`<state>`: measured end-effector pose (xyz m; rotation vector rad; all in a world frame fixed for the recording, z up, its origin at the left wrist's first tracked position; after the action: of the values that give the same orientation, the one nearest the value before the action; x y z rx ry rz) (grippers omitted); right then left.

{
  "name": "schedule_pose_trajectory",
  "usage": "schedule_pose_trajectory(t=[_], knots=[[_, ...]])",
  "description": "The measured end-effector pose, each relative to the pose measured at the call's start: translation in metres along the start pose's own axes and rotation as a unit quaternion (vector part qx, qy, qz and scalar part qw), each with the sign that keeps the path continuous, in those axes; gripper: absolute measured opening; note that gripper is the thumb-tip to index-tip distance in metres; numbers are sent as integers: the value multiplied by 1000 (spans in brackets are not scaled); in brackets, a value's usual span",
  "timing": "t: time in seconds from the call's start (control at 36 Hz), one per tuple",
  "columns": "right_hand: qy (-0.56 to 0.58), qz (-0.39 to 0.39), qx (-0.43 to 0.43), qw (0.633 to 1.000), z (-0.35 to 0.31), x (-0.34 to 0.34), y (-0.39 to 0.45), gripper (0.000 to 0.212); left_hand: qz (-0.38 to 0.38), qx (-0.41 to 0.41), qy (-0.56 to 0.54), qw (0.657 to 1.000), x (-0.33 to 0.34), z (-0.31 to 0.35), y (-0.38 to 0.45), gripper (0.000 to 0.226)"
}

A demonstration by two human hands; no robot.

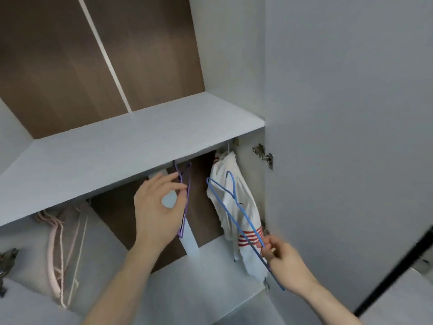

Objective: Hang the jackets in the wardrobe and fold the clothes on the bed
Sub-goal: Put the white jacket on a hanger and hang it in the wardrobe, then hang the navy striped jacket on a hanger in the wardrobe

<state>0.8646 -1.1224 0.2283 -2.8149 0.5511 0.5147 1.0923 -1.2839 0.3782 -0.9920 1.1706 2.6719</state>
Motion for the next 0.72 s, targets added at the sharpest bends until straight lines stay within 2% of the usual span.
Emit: schedule_pose_trajectory(t=[0.11, 0.22, 0.28, 0.5, 0.72], knots=[[-38, 26, 19, 999, 11, -23, -63, 20, -132, 33, -90, 987, 43, 25, -67, 14], [-48, 63, 59, 995, 27, -43, -137, 22, -257, 4, -139, 956, 81, 25, -119, 32], [-60, 82, 84, 991, 33, -53, -175, 20, -303, -5, -153, 940, 95, 30, -140, 33], [-65, 193, 176, 963, 70, -98, -334, 22, -420, 70, -219, 878, 133, 112, -205, 36], [-9, 310, 250, 917, 126, -142, -481, 24, -502, 169, -265, 805, 176, 245, -267, 34]])
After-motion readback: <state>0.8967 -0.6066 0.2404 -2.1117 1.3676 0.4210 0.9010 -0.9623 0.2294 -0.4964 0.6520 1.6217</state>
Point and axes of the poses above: each hand's wrist, its own y-axis towards the middle knuckle, its own x-axis out of the palm, z = x × y, the point moved 4 cm from there along y, towards the middle knuckle, and after that the axes turned 3 degrees about -z, right-handed, at the moved point
